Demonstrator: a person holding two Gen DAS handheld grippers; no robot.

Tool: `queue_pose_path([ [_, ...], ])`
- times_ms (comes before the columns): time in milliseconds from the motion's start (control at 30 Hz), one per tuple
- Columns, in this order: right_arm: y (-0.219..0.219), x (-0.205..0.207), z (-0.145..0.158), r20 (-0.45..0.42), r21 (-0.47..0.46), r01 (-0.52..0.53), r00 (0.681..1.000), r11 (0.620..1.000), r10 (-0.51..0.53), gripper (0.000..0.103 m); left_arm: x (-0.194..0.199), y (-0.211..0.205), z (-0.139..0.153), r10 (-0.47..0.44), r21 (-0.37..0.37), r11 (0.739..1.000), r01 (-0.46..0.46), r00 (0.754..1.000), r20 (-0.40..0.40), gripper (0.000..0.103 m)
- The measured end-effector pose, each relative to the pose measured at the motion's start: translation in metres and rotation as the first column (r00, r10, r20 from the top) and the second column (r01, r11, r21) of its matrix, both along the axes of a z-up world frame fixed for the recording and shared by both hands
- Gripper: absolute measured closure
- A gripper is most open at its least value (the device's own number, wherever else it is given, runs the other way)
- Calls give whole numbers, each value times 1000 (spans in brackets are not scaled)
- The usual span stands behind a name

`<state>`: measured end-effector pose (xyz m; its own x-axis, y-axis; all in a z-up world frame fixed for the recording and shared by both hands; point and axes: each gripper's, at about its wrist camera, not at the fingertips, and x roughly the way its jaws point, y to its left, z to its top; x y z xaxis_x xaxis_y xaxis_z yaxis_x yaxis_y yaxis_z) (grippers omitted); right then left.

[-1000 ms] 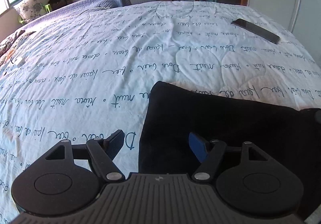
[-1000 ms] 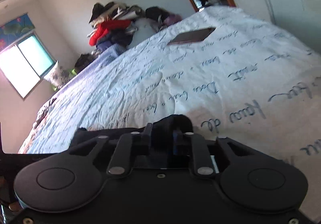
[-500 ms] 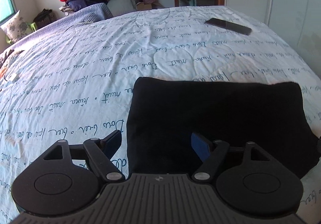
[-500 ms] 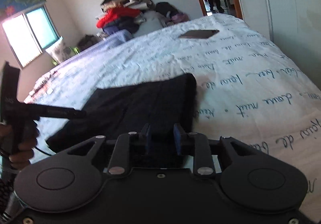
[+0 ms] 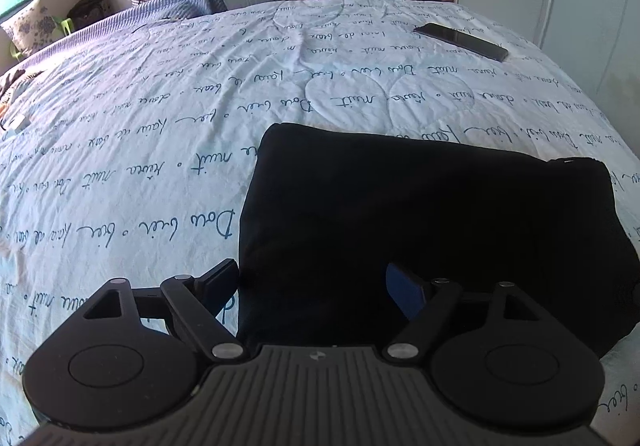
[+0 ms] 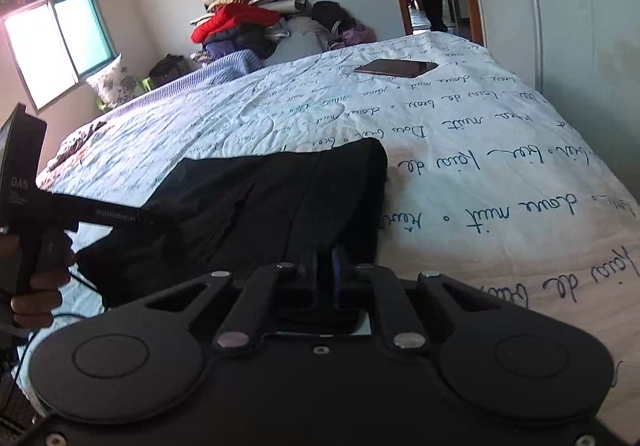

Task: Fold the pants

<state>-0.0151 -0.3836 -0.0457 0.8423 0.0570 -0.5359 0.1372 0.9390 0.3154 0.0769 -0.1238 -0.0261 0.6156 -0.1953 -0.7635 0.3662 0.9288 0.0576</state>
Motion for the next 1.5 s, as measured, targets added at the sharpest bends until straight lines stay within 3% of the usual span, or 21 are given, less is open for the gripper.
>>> queue_pose_path([
  [233,1,-2,1,-30,-17,11,999,1000,-11,98,0,2,0,10,-2,1000,-10,1000,-5,16],
  [367,-5,-5,4,-30,22,61,998,998,-61,94,4,6,-2,20,-28,999,-21,999,-29,15],
  [467,6,3,22,22,-92,82,997,992,-80,91,5,6,-3,22,-32,999,-23,999,-39,15],
  [533,13,16,27,47,-96,28,999,995,-24,91,6,6,-4,27,-36,999,-28,999,-45,15],
  [600,20,32,21,16,-105,-31,999,994,33,91,6,6,-3,28,-34,999,-29,999,-46,15],
  [733,24,37,-1,-71,-195,-22,997,981,8,91,7,7,-4,30,-39,999,-32,998,-52,13],
  [867,15,27,9,-45,-169,30,998,985,-38,90,9,8,-5,34,-40,999,-37,997,-63,13],
  [967,23,29,17,-20,-185,-9,1000,983,6,90,8,6,-4,37,-31,999,-39,998,-55,13],
  [1100,34,36,4,-76,-250,-44,997,967,25,90,6,4,-4,34,-19,999,-35,998,-47,13],
  [1200,28,29,3,-81,-262,-6,997,965,-16,80,7,5,-3,34,-21,999,-35,998,-53,13],
  [1333,35,22,14,-48,-277,5,999,961,-19,79,6,5,-4,32,-17,999,-33,998,-48,13],
  [1433,46,27,8,-90,-336,-50,996,941,21,79,5,5,-4,28,-12,1000,-29,999,-45,13],
  [1500,47,27,11,-90,-364,-22,996,931,-12,79,4,5,-4,26,-13,1000,-27,999,-43,13],
])
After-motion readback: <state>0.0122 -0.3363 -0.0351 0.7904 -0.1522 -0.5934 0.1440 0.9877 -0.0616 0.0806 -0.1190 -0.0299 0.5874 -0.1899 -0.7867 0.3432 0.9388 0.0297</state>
